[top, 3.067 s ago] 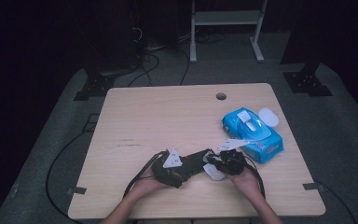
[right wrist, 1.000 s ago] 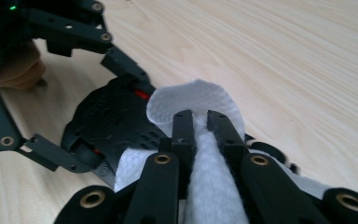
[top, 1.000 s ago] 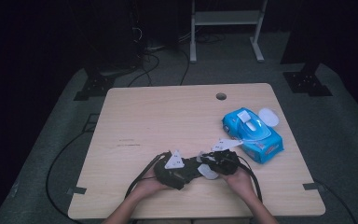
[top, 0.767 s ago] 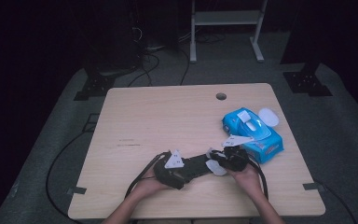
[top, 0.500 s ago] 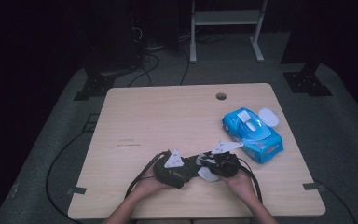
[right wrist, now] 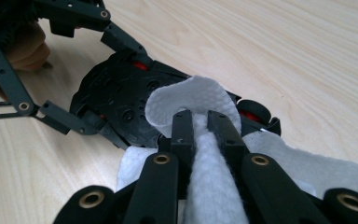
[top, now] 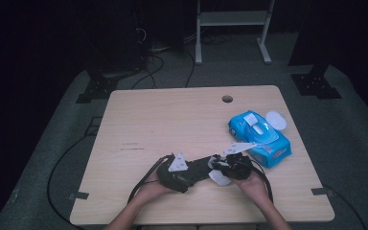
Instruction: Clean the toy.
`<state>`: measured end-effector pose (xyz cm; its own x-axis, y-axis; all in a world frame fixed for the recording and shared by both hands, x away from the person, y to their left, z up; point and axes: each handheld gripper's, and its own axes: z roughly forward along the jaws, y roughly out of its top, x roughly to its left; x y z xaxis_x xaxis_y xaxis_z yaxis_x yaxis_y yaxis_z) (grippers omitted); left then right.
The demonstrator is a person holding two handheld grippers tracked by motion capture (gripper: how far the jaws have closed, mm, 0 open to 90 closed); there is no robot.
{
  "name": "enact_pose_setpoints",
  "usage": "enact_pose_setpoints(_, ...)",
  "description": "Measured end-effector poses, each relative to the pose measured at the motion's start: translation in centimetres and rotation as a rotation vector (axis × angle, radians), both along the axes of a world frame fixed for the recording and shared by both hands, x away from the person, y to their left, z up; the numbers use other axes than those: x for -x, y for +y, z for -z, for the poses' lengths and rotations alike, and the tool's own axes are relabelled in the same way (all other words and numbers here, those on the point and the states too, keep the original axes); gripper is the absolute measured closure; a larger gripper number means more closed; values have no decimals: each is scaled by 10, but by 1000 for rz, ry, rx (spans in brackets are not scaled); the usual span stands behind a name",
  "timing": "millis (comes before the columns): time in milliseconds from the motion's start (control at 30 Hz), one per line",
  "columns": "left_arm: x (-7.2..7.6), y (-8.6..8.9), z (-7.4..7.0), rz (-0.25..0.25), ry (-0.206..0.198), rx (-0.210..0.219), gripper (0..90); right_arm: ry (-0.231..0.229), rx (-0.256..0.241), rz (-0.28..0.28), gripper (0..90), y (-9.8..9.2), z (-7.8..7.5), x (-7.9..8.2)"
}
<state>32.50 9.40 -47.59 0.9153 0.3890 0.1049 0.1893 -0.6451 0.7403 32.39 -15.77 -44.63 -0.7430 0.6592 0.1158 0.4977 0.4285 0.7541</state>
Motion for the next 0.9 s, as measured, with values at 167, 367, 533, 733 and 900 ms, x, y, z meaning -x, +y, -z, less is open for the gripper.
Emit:
enact_pose_setpoints(167, 0, 0, 0, 0, 5, 5, 235, 10, 9, -13, 803, -1, -1, 2)
enact_pose_setpoints(367, -1, 1, 0, -3, 17, 9, 235, 17, 1, -18, 803, -2, 0, 1)
enact_pose_setpoints(533, -4, 4, -2, -3, 67, 52, 232, 18, -2, -18, 803, -3, 1, 1)
enact_pose_setpoints(733, -6, 8, -5, -3, 98, 106, 223, 20, -6, -22, 804, -3, 1, 0)
enact_pose_setpoints(900, -8, 11, -6, -13, 136, 153, 230, 20, -6, -21, 804, -3, 1, 0)
